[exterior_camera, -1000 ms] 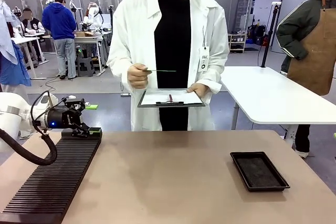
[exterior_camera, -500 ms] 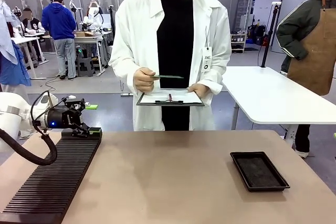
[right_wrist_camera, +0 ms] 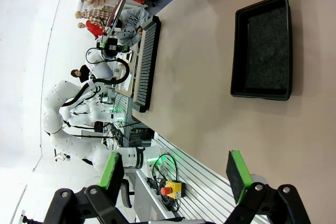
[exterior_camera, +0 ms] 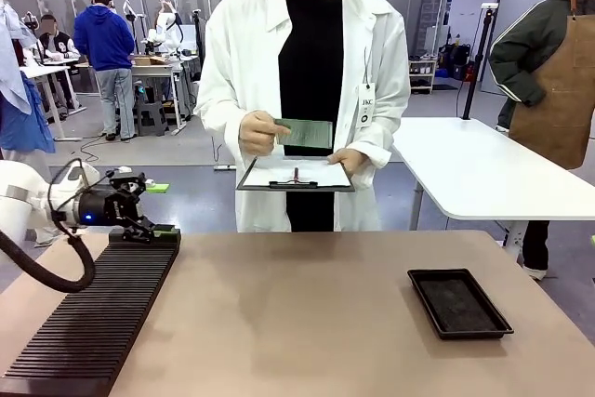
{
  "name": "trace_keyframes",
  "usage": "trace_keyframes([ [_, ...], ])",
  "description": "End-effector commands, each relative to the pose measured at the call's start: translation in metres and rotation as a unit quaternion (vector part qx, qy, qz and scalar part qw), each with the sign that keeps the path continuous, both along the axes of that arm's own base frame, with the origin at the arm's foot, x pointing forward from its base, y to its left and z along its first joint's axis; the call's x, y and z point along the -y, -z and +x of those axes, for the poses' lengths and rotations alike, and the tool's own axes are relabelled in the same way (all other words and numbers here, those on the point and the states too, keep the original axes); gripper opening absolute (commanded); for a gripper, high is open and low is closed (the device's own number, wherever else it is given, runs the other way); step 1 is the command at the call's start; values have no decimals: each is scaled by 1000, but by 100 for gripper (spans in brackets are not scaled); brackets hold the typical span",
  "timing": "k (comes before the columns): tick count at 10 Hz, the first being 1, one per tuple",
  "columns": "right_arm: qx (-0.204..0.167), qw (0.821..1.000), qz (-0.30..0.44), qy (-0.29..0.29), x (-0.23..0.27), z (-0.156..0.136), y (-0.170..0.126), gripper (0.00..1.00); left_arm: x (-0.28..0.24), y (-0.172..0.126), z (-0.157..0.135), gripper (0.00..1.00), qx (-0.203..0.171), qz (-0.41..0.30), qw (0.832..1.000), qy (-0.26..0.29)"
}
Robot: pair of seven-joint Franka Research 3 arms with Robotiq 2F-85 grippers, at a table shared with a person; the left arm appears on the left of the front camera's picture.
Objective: Inspect the PCB.
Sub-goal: Pick up the Blank PCB that the human is holding.
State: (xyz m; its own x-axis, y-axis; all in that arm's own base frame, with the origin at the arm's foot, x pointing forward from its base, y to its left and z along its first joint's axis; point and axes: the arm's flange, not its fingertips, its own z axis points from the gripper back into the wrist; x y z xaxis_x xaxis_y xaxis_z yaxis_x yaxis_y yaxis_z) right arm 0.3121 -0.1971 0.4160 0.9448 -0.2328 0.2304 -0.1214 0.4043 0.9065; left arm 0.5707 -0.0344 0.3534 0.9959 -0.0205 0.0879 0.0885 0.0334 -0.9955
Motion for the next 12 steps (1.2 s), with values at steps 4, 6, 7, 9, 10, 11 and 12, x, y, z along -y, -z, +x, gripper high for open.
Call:
trace_keyframes([
  [4, 4, 1000, 5, 0, 1, 0, -2, 100, -93, -68, -160, 100, 64, 50, 996, 20],
  [6, 4, 1000, 5, 0, 1, 0, -2, 100, -131, -75, -215, 100, 92, 52, 994, 0],
  [7, 4, 1000, 5, 0, 1, 0, -2, 100, -149, -68, -236, 100, 101, 48, 994, -3],
  [9, 4, 1000, 5, 0, 1, 0, -2, 100, -180, -55, -274, 100, 102, 42, 994, 8],
  [10, 4, 1000, 5, 0, 1, 0, -2, 100, -189, -49, -279, 100, 112, 27, 993, -13],
  [11, 4, 1000, 5, 0, 1, 0, -2, 100, -195, -41, -278, 100, 111, 15, 993, -33],
  [12, 4, 1000, 5, 0, 1, 0, -2, 100, -196, -39, -276, 100, 106, 4, 994, -33],
])
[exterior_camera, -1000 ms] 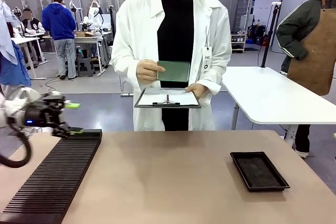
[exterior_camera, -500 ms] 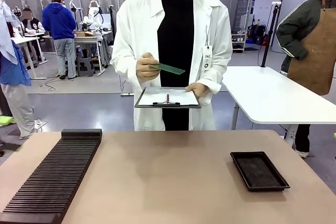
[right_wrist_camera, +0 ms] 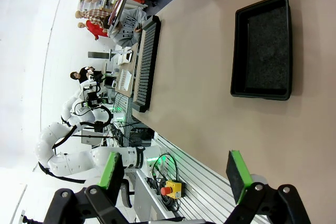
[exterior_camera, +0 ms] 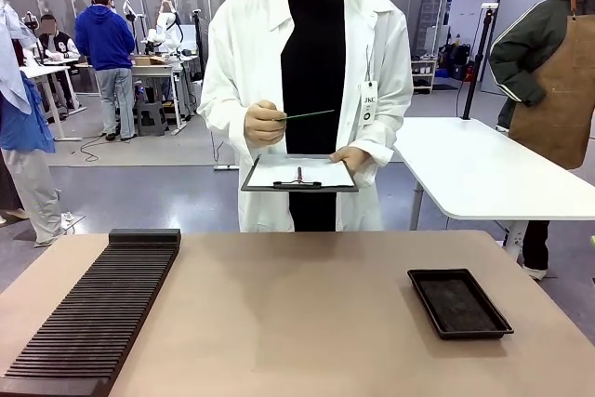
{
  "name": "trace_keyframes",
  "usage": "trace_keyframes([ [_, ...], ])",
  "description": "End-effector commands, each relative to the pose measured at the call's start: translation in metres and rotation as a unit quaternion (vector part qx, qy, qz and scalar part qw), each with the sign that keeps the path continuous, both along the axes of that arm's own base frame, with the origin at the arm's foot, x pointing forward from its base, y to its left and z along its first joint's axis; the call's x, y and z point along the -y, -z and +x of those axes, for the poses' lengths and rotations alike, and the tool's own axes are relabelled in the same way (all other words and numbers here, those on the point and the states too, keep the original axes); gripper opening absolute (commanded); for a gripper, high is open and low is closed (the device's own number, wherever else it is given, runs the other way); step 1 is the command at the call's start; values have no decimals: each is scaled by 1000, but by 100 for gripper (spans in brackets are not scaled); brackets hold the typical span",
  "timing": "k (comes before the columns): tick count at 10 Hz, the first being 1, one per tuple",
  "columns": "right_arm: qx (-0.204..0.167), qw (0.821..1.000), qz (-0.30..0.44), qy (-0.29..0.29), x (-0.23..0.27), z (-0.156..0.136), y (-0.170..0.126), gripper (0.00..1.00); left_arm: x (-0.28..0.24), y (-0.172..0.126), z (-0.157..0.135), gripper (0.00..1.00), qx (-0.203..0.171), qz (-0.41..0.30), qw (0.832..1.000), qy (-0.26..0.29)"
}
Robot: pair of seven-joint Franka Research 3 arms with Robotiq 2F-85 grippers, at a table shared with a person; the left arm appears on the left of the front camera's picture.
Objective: Inspect the PCB.
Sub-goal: Pick up the Blank PCB that the human is holding.
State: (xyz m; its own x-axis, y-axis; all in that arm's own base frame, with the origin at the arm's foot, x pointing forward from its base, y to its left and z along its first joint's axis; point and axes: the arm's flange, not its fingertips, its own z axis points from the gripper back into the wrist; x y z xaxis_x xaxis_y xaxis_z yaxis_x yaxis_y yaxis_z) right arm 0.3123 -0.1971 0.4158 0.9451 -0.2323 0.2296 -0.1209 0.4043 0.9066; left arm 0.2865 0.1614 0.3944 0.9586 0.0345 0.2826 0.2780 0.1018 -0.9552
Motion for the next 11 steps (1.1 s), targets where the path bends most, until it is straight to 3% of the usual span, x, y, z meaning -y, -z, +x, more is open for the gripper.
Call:
trace_keyframes([
  [1, 4, 1000, 5, 0, 1, 0, -2, 100, 4, -7, 0, 100, 1, 9, 1000, 7],
  [11, 4, 1000, 5, 0, 1, 0, -2, 100, 4, -7, 0, 100, 1, 9, 1000, 7],
])
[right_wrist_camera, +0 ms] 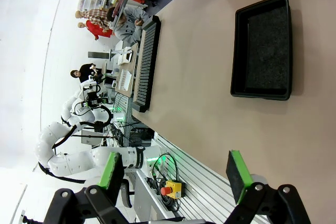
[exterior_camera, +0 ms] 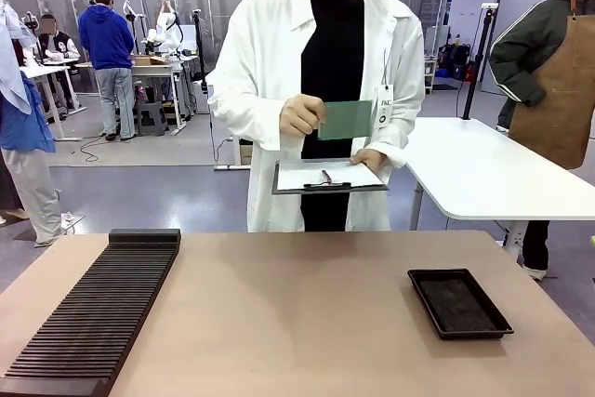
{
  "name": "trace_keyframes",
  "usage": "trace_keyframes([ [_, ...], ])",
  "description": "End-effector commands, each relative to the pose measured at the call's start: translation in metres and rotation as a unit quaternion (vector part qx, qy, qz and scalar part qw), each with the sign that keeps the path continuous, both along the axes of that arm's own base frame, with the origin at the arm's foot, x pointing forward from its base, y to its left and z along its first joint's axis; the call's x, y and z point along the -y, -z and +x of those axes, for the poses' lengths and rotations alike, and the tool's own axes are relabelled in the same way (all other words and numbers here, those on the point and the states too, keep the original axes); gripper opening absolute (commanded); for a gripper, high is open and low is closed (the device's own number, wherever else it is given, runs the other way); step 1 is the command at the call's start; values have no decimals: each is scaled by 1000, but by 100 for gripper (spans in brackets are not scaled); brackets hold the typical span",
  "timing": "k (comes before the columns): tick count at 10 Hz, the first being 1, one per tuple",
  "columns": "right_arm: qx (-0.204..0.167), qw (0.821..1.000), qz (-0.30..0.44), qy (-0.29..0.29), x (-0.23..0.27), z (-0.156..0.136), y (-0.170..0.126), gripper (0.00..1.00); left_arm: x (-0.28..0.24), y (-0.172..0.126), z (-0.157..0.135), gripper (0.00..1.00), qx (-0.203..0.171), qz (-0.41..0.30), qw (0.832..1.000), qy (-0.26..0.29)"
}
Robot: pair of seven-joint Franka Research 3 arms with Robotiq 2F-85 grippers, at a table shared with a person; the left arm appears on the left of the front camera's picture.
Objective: Inspect the PCB.
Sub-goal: Pick up the Blank PCB that the human is holding.
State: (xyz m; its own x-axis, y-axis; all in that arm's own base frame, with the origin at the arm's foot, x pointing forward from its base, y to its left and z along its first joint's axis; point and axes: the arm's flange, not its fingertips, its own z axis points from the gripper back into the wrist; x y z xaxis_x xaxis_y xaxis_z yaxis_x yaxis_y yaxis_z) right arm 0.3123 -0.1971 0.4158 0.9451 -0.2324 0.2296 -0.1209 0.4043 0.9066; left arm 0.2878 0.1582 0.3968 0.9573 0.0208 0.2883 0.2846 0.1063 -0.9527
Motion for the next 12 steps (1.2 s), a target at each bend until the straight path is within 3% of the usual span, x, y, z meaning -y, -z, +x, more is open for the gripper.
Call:
trace_keyframes([
  [1, 4, 1000, 5, 0, 1, 0, -2, 100, 1, -4, -1, 100, -2, 5, 1000, 1],
  [8, 0, 1000, 0, 0, 0, 0, 0, 100, 1, -4, -1, 100, -2, 5, 1000, 1],
  [12, -115, 990, 56, 63, -34, 33, -28, 100, 1, -4, -1, 100, -2, 5, 1000, 1],
])
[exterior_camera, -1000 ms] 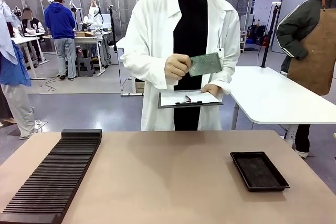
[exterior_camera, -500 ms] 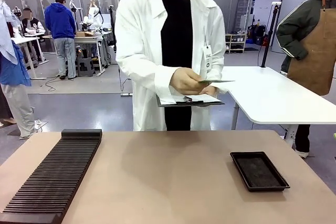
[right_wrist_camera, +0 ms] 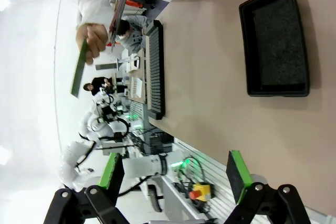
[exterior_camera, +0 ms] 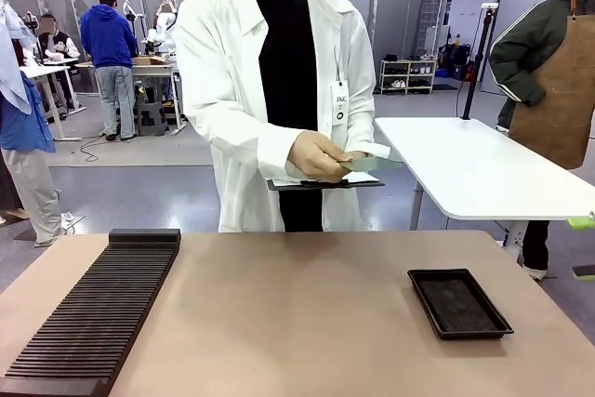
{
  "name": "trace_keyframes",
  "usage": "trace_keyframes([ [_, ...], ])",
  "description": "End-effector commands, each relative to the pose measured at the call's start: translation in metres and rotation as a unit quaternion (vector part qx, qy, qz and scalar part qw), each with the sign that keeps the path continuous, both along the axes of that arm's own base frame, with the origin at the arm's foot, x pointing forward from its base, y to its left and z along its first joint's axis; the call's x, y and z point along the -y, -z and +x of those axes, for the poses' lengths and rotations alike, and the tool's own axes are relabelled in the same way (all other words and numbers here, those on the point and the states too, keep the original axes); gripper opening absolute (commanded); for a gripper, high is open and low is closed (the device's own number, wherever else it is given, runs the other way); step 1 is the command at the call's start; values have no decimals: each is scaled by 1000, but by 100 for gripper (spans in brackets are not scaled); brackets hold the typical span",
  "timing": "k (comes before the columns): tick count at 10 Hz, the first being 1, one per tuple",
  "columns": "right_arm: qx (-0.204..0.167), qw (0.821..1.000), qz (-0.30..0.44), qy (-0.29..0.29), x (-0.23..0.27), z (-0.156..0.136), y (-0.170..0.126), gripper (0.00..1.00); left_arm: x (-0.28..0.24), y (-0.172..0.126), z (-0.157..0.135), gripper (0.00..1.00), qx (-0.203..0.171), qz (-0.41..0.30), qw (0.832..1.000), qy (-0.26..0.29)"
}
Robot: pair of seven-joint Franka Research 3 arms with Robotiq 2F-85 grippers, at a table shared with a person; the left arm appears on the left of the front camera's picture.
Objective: Inspect the PCB.
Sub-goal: Pick up the Blank PCB that the human is holding.
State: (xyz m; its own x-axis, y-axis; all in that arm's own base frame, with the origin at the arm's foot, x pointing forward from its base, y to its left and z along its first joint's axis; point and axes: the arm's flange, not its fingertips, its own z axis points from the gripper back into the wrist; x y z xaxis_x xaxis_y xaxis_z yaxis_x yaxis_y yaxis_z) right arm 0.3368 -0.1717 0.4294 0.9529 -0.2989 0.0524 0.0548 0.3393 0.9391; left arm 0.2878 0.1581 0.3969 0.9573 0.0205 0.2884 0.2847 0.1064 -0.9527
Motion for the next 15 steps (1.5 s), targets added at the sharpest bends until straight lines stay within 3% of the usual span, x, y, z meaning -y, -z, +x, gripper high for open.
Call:
trace_keyframes([
  [1, -46, 998, 23, 36, -11, 13, -19, 100, 0, -4, -1, 100, -2, 5, 1000, 1],
  [6, -81, 993, 75, 28, -57, 37, -51, 100, 0, -4, -1, 100, -2, 5, 1000, 1],
  [9, -108, 989, 99, 4, -112, 59, -66, 100, 0, -4, -1, 100, -2, 5, 1000, 1],
  [15, -122, 972, 187, -69, -193, 75, -42, 100, 0, -4, -1, 100, -2, 5, 1000, 1],
])
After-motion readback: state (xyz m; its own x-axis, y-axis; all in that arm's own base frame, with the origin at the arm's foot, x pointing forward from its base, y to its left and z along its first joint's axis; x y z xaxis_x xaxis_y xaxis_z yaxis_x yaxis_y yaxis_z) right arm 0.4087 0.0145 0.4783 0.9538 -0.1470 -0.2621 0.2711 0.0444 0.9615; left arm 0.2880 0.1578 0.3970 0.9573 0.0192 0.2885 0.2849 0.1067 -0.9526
